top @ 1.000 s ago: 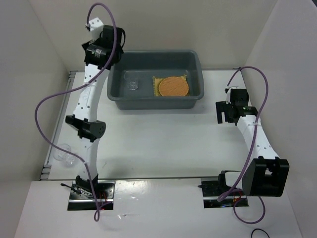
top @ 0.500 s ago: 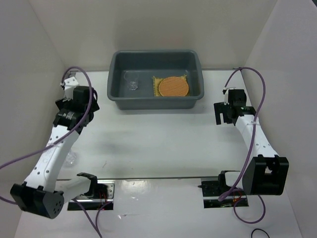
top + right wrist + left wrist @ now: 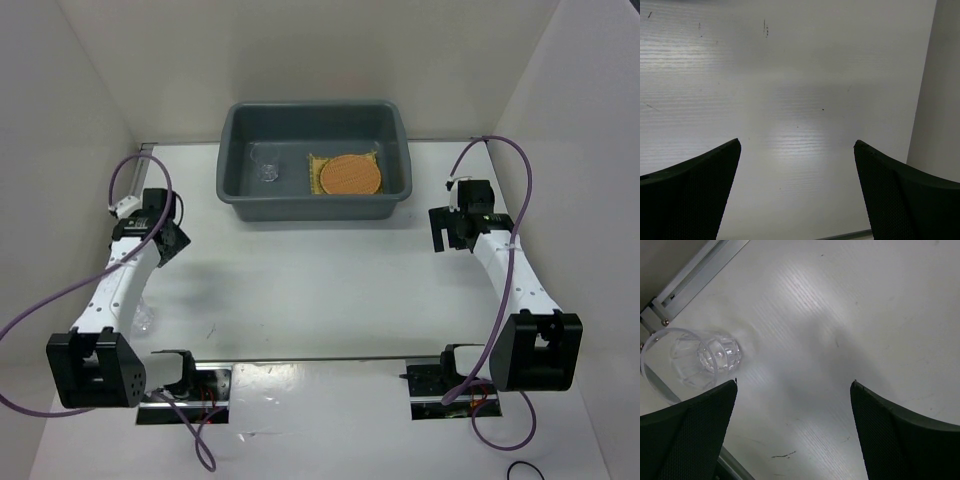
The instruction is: Place the mixed dishes into the plastic bin
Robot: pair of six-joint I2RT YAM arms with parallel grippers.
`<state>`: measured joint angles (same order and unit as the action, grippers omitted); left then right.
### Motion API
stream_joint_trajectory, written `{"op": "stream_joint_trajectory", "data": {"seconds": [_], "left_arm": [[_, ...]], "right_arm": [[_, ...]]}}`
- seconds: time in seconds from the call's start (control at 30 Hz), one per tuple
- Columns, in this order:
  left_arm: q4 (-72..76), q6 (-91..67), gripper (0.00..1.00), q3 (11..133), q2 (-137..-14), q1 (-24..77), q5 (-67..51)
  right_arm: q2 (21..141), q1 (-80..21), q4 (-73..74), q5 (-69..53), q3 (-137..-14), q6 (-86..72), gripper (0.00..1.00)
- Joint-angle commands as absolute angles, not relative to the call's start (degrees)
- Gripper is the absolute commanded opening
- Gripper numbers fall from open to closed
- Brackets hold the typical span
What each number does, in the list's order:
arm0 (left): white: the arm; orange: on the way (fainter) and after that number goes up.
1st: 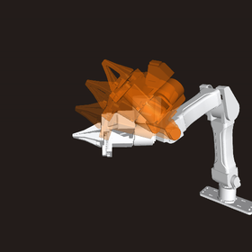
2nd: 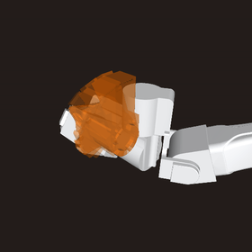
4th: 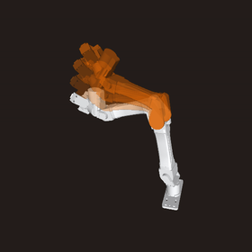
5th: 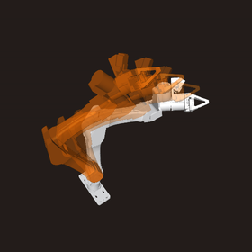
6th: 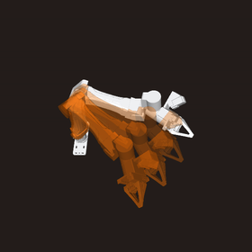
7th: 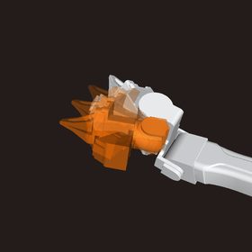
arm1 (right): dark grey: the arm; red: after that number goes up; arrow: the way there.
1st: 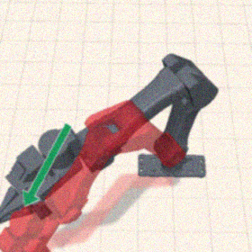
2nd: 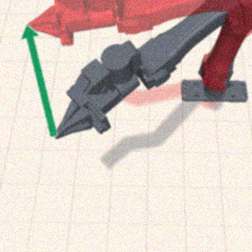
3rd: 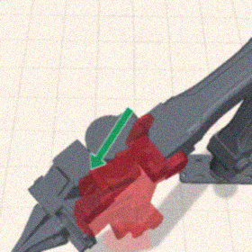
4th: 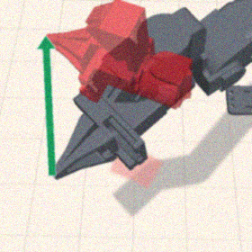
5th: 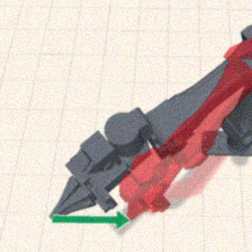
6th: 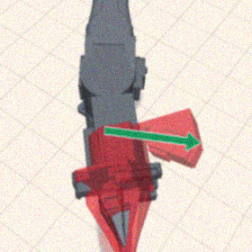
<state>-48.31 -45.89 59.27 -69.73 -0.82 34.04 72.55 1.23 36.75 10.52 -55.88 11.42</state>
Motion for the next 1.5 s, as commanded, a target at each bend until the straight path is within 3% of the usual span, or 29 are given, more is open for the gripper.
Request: {"op": "stream_joint_trajectory", "data": {"seconds": [0.0,0.33,0.83,0.97,1.0,1.07,1.13,1.17,1.2,1.3,1.47], "left_arm": [[-47.64,-49.13,1.00,57.83,-69.79,-5.00,30.33],[-45.98,-51.14,1.00,55.20,-75.06,-20.64,22.08],[-43.86,-52.47,1.00,51.86,-78.92,-23.91,17.50],[-42.80,-52.47,0.93,51.16,-79.72,-26.10,16.35],[-42.02,-51.95,0.90,50.54,-79.72,-26.89,15.56],[-41.40,-51.94,0.65,50.54,-80.24,-27.68,14.86],[-41.40,-51.24,0.32,50.54,-80.24,-28.29,14.85],[-41.40,-50.63,0.08,50.54,-80.24,-28.30,14.85],[-41.40,-49.84,0.00,51.23,-79.55,-28.30,14.24],[-40.69,-49.05,0.00,54.74,-75.26,-28.30,11.96],[-42.63,-49.31,0.00,77.02,-80.67,-26.98,-1.09]], "right_arm": [[72.16,0.70,34.54,10.63,-55.81,11.25,0.98],[71.63,0.70,34.54,10.63,-55.81,11.25,0.98],[72.69,0.70,34.54,11.16,-55.81,11.25,0.98],[72.69,0.70,34.54,11.16,-55.81,11.25,0.98],[72.69,0.70,34.54,11.16,-55.81,11.25,0.98],[72.69,0.70,34.54,11.78,-55.81,11.25,0.98],[72.69,0.70,34.54,12.30,-55.81,11.25,0.98],[72.69,0.70,34.54,12.30,-55.81,11.25,0.98],[72.69,0.70,34.54,12.30,-55.81,11.25,0.98],[72.69,0.70,34.02,12.30,-55.81,10.72,0.98],[74.08,0.70,34.01,12.30,-55.81,10.72,0.98]]}}
